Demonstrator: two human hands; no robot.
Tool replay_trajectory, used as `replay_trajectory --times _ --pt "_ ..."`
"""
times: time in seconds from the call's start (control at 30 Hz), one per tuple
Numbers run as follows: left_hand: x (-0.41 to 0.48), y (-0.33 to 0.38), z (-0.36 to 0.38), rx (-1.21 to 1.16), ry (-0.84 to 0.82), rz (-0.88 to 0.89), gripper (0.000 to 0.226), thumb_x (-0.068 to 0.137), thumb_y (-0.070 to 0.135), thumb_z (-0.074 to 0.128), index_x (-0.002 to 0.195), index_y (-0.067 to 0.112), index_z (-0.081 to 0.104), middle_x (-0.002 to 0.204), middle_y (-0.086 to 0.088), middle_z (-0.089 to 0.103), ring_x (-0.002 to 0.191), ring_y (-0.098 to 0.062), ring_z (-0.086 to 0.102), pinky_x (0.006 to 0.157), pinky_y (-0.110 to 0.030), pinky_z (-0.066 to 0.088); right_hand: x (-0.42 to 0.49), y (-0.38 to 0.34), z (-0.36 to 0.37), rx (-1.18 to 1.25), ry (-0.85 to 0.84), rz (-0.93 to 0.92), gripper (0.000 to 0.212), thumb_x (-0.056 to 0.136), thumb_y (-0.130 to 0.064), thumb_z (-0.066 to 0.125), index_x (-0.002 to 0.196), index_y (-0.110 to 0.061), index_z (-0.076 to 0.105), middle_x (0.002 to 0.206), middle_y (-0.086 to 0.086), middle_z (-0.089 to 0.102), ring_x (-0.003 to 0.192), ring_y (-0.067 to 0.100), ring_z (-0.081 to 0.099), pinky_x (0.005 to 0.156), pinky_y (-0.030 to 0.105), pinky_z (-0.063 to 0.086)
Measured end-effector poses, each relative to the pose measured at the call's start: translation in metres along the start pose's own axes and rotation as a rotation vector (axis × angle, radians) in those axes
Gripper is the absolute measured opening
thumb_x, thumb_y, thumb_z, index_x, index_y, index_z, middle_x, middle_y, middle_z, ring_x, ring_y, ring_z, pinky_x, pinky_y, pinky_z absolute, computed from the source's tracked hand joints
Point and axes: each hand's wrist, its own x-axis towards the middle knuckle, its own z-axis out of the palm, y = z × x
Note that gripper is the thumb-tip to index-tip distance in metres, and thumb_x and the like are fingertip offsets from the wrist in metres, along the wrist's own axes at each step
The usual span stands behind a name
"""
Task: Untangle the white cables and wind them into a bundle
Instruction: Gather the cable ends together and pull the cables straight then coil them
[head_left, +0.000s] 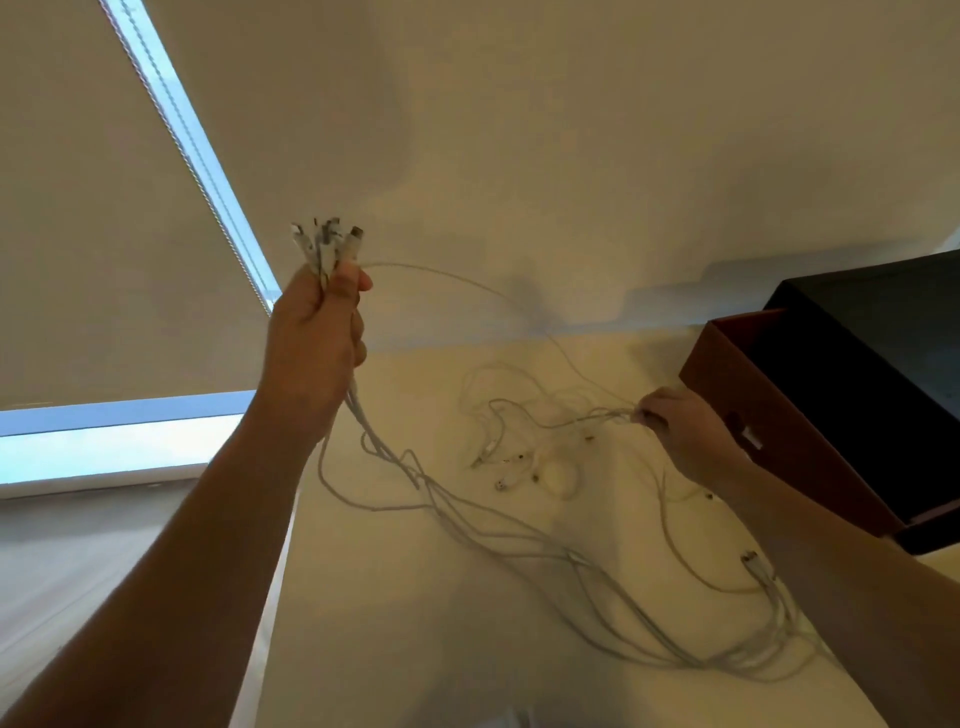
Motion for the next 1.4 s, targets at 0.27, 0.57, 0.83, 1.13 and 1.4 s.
replay_trajectory --times 0.27,0.57,0.83,1.13,1.4 --pt "-0.009 -0.020 0.011 0.093 -0.046 -0.111 0.025 0.101 0.026 0.048 0.080 0.020 0.060 0.056 0.005 0.031 0.045 -0.006 0.025 0.041 -0.018 0.022 0.010 -0.017 -0.018 0.265 0.197 0.119 0.021 0.098 -0.008 0.048 0.093 -0.009 0.068 0.087 0.001 0.063 0.082 0.012 0.056 0.074 0.023 0.038" --pt "-0.016 -0.026 0.024 0.189 -0.143 -0.146 0.023 0.099 0.031 0.050 0.085 0.022 0.064 0.059 0.001 0.031 0.047 -0.009 0.027 0.046 -0.025 0.024 0.012 -0.046 -0.055 0.759 0.367 0.225 0.022 0.101 -0.016 0.042 0.086 -0.022 0.056 0.071 0.005 0.062 0.055 0.006 0.061 0.050 0.019 0.048" --pt "-0.018 -0.028 0.027 0.200 -0.162 -0.158 0.022 0.099 0.031 0.050 0.086 0.022 0.065 0.056 0.004 0.033 0.045 -0.008 0.027 0.046 -0.024 0.024 0.012 -0.076 -0.084 1.005 0.402 0.207 0.014 0.101 -0.011 0.041 0.099 -0.010 0.055 0.074 0.007 0.057 0.059 0.008 0.060 0.055 0.019 0.052" --pt "-0.027 -0.033 0.047 0.207 -0.261 -0.185 0.028 0.093 0.031 0.059 0.087 0.004 0.060 0.054 0.004 0.029 0.044 -0.009 0.024 0.048 -0.026 0.021 -0.001 -0.108 -0.088 0.797 0.046 -0.010 0.016 0.098 -0.013 0.051 0.091 -0.011 0.065 0.062 0.005 0.053 0.050 0.011 0.049 0.046 0.018 0.039" --pt "-0.051 -0.041 0.075 0.263 -0.517 -0.259 0.033 0.088 0.051 0.061 0.069 0.024 0.061 0.056 0.001 0.041 0.045 -0.011 0.032 0.046 -0.025 0.028 -0.013 -0.139 -0.058 0.366 -0.277 -0.215 0.017 0.092 -0.025 0.061 0.086 -0.013 0.072 0.057 -0.009 0.055 0.057 0.005 0.051 0.062 0.027 0.045"
